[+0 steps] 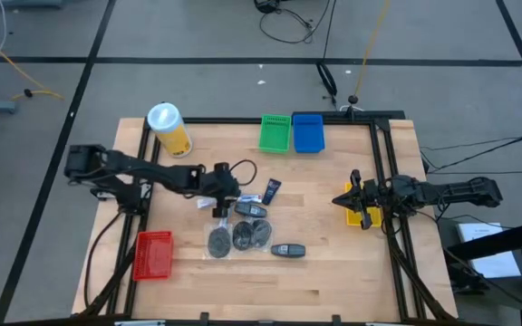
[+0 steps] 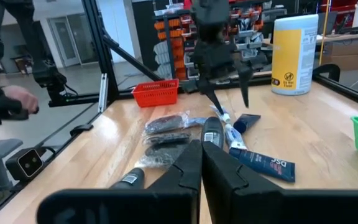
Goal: Pick & Place Travel size toiletries
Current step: Put the blue shave cream into the red basket
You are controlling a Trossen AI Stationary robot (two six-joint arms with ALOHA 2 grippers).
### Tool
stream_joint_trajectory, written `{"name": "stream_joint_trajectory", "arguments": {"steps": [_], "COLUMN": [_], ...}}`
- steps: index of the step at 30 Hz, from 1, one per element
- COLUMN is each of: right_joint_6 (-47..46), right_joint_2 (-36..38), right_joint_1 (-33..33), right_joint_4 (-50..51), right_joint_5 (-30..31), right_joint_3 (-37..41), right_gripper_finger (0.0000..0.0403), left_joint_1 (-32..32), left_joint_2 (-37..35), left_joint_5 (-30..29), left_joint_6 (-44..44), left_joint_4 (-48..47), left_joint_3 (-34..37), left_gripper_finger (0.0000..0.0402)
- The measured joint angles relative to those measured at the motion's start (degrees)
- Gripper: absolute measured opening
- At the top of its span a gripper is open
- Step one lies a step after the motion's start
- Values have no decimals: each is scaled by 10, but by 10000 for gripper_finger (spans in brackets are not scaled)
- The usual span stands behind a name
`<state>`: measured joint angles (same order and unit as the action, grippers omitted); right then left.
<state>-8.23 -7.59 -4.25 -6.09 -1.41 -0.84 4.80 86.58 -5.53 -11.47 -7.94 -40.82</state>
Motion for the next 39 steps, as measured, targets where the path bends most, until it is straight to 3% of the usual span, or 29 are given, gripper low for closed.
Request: {"name": "stream_joint_trajectory", "arguments": {"steps": [7,11,16,22,27,32,39], "right_joint_6": [3,0,-3,-3,-9,-28,-31], "right_joint_2": [-4,-4,-4,-5,-5,-6,-9], "right_joint_1": [0,0,0,0,0,0,0], "right_joint_4": [1,1,1,1,1,4,4], "right_joint_5": [1,1,1,1,1,1,27], "right_joint_3": [0,0,0,0,0,0,0], "right_gripper_finger": [4,4,4,4,4,4,4], "left_joint_1": [76,96,99,85,59,12,-86], "left_joint_2": [62,72,72,61,6,-96,-230], "left_joint_5": [102,146,142,70,60,49,49], "left_joint_6": [-41,-42,-20,76,155,234,408], "left_joint_4": [8,13,16,15,-2,-62,-175], "left_joint_3": [0,0,0,0,0,-3,-61], "left_gripper_finger": [237,209,137,64,54,52,52]}}
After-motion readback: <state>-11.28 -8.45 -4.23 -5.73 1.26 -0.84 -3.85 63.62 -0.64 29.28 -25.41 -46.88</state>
